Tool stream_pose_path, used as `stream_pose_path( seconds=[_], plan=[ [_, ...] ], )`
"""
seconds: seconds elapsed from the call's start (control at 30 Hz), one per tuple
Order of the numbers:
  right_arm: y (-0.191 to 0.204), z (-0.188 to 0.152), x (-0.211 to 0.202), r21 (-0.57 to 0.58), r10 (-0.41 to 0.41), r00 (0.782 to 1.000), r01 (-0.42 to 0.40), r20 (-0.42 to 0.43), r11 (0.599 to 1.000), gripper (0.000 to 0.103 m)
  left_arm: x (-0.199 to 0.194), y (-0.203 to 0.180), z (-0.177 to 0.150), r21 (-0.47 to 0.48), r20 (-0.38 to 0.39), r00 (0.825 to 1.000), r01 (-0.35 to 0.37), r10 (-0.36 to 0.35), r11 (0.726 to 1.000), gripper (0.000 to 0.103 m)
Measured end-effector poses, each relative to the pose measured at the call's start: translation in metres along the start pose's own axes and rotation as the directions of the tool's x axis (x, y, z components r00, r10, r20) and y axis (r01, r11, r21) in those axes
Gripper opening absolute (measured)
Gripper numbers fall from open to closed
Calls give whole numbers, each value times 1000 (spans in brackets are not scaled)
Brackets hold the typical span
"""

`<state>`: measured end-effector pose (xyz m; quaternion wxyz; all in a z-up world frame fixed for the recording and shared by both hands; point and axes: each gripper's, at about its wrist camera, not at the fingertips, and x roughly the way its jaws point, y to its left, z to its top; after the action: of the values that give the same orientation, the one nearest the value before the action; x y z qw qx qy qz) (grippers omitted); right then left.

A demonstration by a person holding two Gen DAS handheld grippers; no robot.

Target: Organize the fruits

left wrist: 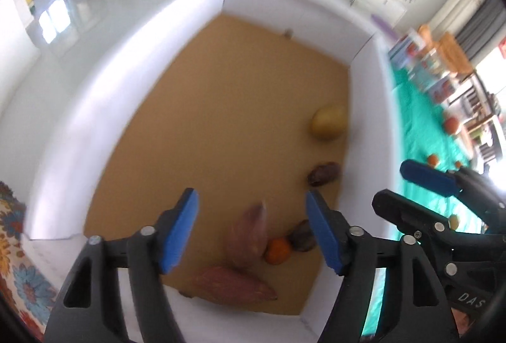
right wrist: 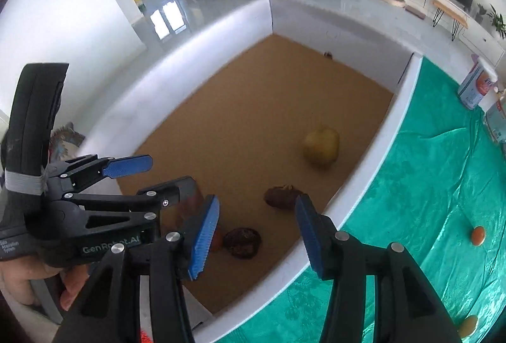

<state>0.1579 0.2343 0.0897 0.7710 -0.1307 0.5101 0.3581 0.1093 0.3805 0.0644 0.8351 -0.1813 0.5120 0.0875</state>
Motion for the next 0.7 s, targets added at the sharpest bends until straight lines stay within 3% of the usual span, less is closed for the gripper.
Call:
stream_pose_path(
  seconds=[0.07,0.2,0.37,0.47,0.57,0.7],
  plan=[
    [-6,-2,-31,-4,23,998,-22,65,1000,55,-28,-18,2,23,72,997,25,-27,999,83],
    [-24,-24,-101,-25,-10,978,15,206,1000,64,-73,-71,-8,122,188,978,71,-94,990,89],
    [-75,-103,-159,46,-95,935,85,342,995,79,-85,-153,-54,273,260,949,107,-180,956,94],
    [-116,-172,-173,144,-214,901,172,378,975,80,-58,-199,-93,348,236,945,136,-227,928,96],
    [-163,-256,-173,282,-350,866,257,356,924,80,-8,-247,-136,405,157,960,152,-233,902,96],
    [-224,-367,-158,462,-541,807,396,237,793,80,59,-290,-196,450,37,976,173,-212,876,92]
  ],
)
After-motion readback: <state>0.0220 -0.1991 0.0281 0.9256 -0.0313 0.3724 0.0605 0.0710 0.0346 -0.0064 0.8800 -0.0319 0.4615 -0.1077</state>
